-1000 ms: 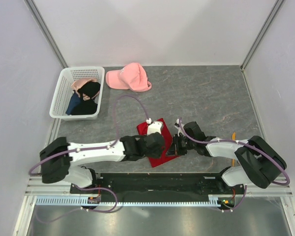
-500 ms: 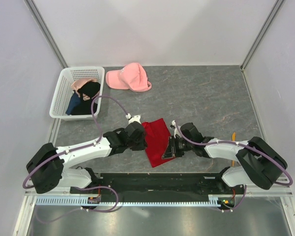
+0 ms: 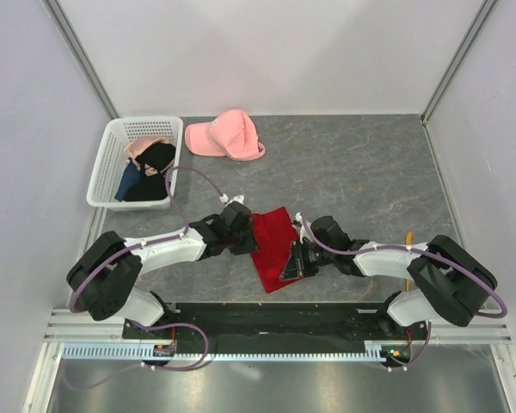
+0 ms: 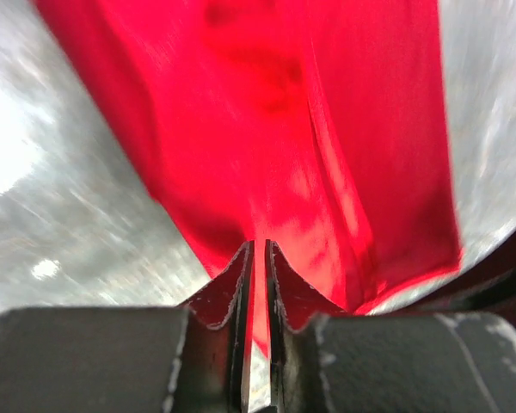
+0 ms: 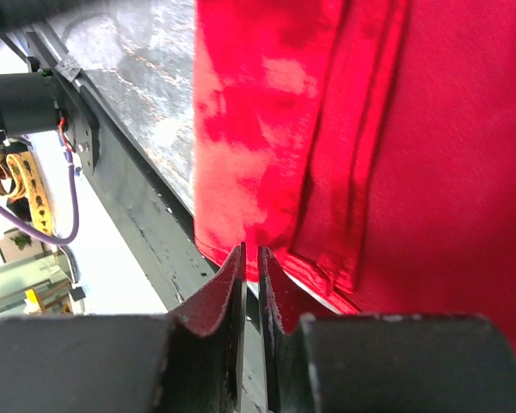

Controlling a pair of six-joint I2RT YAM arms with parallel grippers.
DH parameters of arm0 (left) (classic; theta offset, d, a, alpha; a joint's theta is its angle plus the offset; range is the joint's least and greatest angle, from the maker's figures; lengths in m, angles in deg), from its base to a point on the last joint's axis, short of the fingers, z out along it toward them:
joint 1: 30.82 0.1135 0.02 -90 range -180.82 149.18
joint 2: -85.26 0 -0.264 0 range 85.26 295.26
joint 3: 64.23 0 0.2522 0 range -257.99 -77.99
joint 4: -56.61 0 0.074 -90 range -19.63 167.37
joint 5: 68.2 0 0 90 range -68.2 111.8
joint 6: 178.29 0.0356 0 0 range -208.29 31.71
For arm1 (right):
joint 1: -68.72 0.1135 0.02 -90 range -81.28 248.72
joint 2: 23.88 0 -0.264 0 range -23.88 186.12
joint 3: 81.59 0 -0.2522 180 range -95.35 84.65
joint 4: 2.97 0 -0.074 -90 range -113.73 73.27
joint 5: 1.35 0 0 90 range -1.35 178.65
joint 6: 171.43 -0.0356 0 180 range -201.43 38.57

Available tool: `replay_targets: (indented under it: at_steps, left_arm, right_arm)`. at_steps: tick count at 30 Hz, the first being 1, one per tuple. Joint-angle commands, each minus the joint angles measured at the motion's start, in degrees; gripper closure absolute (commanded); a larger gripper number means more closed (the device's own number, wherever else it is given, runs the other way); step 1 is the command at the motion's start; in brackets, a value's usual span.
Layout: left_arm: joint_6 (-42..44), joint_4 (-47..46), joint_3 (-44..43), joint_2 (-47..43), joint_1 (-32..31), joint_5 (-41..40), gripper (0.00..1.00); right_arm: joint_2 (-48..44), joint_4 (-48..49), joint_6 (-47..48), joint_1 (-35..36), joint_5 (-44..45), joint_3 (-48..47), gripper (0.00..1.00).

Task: Fold the napkin into a case and place the utensils inside
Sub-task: Fold the lower triangle-folded napkin at the center of the board.

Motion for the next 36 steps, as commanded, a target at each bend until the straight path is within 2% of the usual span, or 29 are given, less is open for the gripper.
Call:
replay_targets:
  at_steps: [1, 6, 10, 20, 30, 36]
  left_arm:
    - [1.7, -2.4, -4.5, -1.1, 5.9, 1.6, 0.85]
    - [3.6, -2.0, -8.9, 2.5, 12.4, 4.7, 0.86]
    - [4.5, -2.5, -12.2, 7.9, 15.2, 7.3, 0.87]
    - [3.6, -7.8, -17.8, 17.4, 16.0, 13.4, 0.88]
    - [2.9, -11.2, -21.6, 26.0, 16.4, 13.3, 0.89]
    - [3.3, -11.5, -22.0, 27.4, 16.5, 12.9, 0.90]
  right_arm:
    - [-1.1, -1.9, 2.8, 0.6, -0.9, -4.1, 0.84]
    - [0.9, -0.7, 2.5, 1.6, -2.5, -5.3, 0.84]
    - [2.0, 1.2, 1.6, 2.1, -3.8, -5.3, 0.84]
    - [4.7, 1.0, 3.2, 2.0, -3.3, -4.5, 0.89]
    - [3.5, -10.3, 11.0, 1.9, 6.6, -6.3, 0.92]
    - [4.2, -10.8, 12.3, 1.9, 10.1, -5.8, 0.94]
